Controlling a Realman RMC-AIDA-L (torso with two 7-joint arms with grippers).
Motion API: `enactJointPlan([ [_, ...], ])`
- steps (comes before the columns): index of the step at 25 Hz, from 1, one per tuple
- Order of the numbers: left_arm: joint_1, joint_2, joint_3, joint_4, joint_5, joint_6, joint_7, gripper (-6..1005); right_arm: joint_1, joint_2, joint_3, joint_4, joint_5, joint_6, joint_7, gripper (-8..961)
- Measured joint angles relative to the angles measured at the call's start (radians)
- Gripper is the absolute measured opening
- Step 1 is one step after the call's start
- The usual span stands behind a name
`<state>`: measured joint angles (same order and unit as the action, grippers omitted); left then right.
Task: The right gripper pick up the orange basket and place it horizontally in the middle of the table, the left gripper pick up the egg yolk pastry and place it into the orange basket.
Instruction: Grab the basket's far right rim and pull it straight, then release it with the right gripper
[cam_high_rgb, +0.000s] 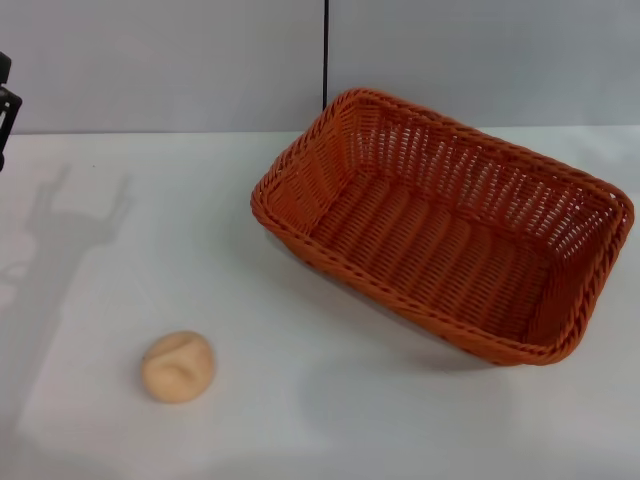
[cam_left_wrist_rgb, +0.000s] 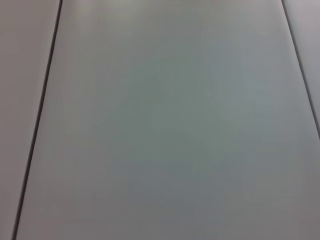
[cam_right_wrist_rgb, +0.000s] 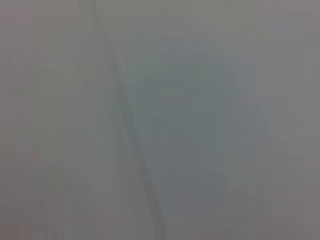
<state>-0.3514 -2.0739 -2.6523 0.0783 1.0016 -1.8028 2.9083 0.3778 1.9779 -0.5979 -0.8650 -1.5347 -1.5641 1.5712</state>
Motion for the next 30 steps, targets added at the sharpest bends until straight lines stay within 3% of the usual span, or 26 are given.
enactJointPlan([
  [6, -0.008, 0.000, 0.003, 0.000, 0.005, 0.023, -0.009, 799, 0.119, -0.048, 0.003, -0.196, -0.302, -0.108, 0.242, 521],
  [7, -0.009, 0.000, 0.002, 0.000, 0.005, 0.026, -0.009, 799, 0.171, -0.066, 0.003, -0.225, -0.414, -0.136, 0.310, 522],
  [13, -0.015, 0.000, 0.000, 0.010, 0.003, 0.031, -0.009, 799, 0.296, -0.098, 0.000, -0.224, -0.624, -0.166, 0.414, 524],
  [19, -0.015, 0.000, 0.000, 0.015, 0.004, 0.037, -0.020, 799, 0.374, -0.094, -0.040, -0.225, -0.781, -0.124, 0.493, 565],
  [27, -0.015, 0.000, 0.001, 0.027, 0.004, 0.039, -0.024, 799, 0.368, -0.078, -0.192, -0.184, -0.829, -0.010, 0.504, 723],
  [30, -0.014, 0.000, 0.005, 0.027, 0.005, 0.044, -0.028, 798, 0.372, -0.071, -0.208, -0.156, -0.857, 0.015, 0.504, 735],
])
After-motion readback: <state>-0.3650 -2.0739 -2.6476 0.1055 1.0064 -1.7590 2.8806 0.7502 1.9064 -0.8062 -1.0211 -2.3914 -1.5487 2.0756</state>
